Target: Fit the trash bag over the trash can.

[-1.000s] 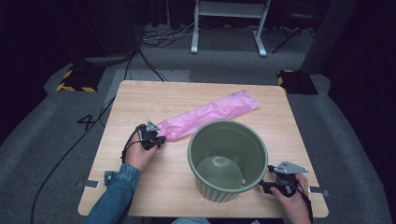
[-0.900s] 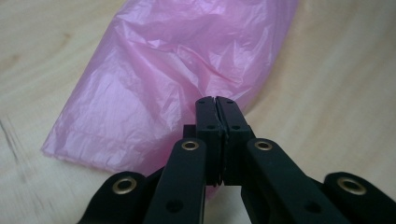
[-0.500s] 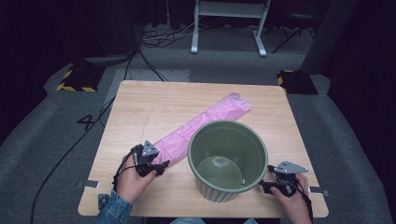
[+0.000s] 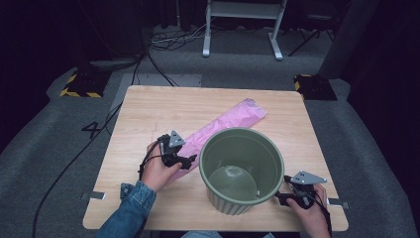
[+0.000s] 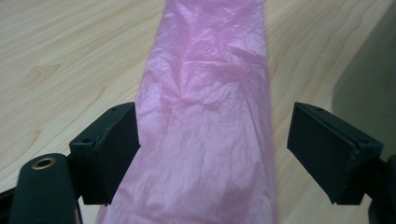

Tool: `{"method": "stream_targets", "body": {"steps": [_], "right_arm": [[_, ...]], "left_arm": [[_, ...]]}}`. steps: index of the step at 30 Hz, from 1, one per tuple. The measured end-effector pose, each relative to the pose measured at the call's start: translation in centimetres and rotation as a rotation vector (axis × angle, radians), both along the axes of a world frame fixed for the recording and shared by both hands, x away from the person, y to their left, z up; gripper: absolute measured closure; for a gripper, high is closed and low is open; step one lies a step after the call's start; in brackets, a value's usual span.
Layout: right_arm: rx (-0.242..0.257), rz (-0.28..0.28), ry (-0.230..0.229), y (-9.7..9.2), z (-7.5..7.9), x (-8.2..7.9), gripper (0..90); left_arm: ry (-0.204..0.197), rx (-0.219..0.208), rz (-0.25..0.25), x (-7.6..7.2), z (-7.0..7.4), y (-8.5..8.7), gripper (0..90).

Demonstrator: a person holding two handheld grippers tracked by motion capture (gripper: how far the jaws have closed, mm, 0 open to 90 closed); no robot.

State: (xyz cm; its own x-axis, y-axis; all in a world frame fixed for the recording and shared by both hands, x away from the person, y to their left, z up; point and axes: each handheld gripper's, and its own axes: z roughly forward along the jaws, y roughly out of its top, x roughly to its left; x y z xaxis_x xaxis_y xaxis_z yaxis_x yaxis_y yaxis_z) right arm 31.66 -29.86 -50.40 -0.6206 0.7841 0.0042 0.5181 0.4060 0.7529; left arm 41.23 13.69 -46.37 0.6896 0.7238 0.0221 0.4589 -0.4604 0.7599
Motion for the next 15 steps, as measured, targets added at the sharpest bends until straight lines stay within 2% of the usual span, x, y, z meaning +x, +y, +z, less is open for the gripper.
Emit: {"method": "stream_targets", "body": {"steps": [1, 3, 7, 9, 11, 15], "right_arm": [[0.000, 0.000, 0.000, 0.0, 0.0, 0.0, 25.6], [0.000, 0.000, 0.000, 0.0, 0.0, 0.0, 25.6], [-0.001, -0.001, 0.000, 0.0, 0.0, 0.0, 25.6], [-0.001, -0.002, -0.001, 0.0, 0.0, 0.0, 25.6], [0.000, -0.002, -0.001, 0.0, 0.0, 0.0, 25.6], [0.000, -0.002, 0.000, 0.0, 0.0, 0.0, 25.6]], "left_arm": [[0.018, 0.010, 0.005, 1.0, -0.8, -0.3, 16.5], [0.034, 0.023, -0.003, 1.9, -1.5, -0.5, 16.5], [0.065, 0.053, -0.028, 2.7, -2.4, -1.0, 16.7], [0.099, 0.066, -0.042, 3.2, -3.0, -1.6, 16.7], [0.108, 0.076, -0.042, 3.5, -3.3, -1.8, 16.7], [0.112, 0.059, -0.027, 3.9, -3.4, -1.8, 17.0]]}}
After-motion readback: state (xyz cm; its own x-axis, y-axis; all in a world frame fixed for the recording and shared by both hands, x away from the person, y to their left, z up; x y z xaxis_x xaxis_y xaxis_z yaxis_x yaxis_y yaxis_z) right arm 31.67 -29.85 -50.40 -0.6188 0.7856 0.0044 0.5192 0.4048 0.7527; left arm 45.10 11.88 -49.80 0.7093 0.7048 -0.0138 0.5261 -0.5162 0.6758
